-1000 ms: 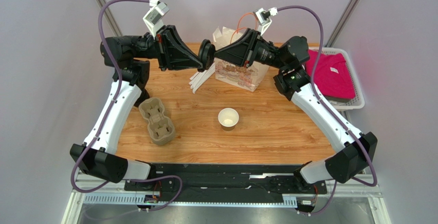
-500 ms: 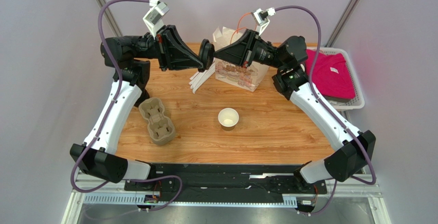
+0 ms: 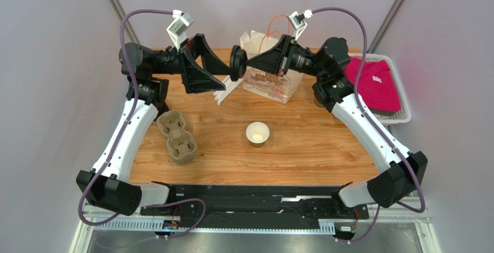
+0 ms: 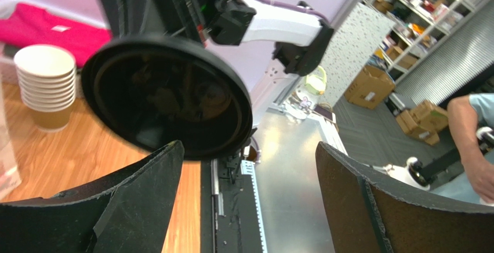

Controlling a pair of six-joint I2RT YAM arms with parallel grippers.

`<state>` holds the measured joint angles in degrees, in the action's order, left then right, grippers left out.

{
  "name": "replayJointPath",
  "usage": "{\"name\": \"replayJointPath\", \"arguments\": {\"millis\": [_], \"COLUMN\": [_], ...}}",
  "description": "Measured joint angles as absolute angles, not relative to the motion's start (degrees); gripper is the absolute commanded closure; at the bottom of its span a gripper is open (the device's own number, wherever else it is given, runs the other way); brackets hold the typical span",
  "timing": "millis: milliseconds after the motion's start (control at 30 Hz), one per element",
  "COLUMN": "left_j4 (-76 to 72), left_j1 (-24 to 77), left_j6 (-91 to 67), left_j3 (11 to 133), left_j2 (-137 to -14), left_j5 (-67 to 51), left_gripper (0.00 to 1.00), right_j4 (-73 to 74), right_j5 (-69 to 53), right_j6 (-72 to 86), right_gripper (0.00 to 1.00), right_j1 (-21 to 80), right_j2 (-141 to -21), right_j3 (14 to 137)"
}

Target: Pack the takeout coffee

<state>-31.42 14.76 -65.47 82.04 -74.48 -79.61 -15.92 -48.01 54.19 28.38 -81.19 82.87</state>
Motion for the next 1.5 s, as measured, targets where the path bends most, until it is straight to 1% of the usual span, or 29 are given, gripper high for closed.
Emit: {"name": "replayJointPath", "arguments": {"millis": [133, 233, 333, 433, 500, 567, 700, 833, 1067, 1500], "left_j4": [-24.5, -11.3, 5.2, 18.3, 25.2, 29.3, 31.7, 34.3, 36.0, 37.9], "left_j1": [9.8, 4.6, 0.9, 0.3, 0.6, 0.6, 0.6, 0.9, 3.0, 3.3], "left_j6": [-60.6, -50.7, -38.7, -29.8, -27.0, -26.6, -30.2, -34.1, -34.4, -33.7], "left_j3": [77.9, 75.8, 76.1, 76.5, 76.4, 76.1, 70.3, 63.6, 63.1, 62.7], "left_j2": [-72.1, -69.4, -66.9, -64.9, -63.8, -63.3, -63.1, -63.8, -64.8, -65.9], "left_j5": [-78.6, -75.1, -67.7, -59.9, -53.4, -49.5, -45.6, -43.2, -41.8, -41.3], "left_gripper": [0.05, 0.05, 0.04, 0.03, 0.03, 0.02, 0.02, 0.01, 0.01, 0.01], "right_j4": [-7.5, 3.1, 17.0, 29.9, 37.3, 43.3, 53.4, 59.1, 63.6, 65.8], "right_j5": [-48.0, -47.1, -44.9, -41.6, -38.4, -35.0, -28.1, -22.1, -13.6, -8.6], "right_j6": [48.9, 40.9, 29.9, 19.1, 12.8, 6.9, -2.6, -8.3, -13.4, -15.1], "right_gripper": [1.00, 1.00, 1.00, 1.00, 1.00, 1.00, 1.00, 1.00, 1.00, 1.00], "right_j1": [26.6, 26.0, 25.9, 26.0, 26.4, 27.4, 31.2, 34.8, 38.7, 40.1], "right_j2": [-79.9, -79.1, -79.0, -79.3, -79.9, -81.0, -85.5, -91.0, -98.8, -105.0], "right_j3": [83.5, 85.2, 88.5, 91.7, 93.3, 94.4, 94.5, 94.5, 95.2, 98.7]}}
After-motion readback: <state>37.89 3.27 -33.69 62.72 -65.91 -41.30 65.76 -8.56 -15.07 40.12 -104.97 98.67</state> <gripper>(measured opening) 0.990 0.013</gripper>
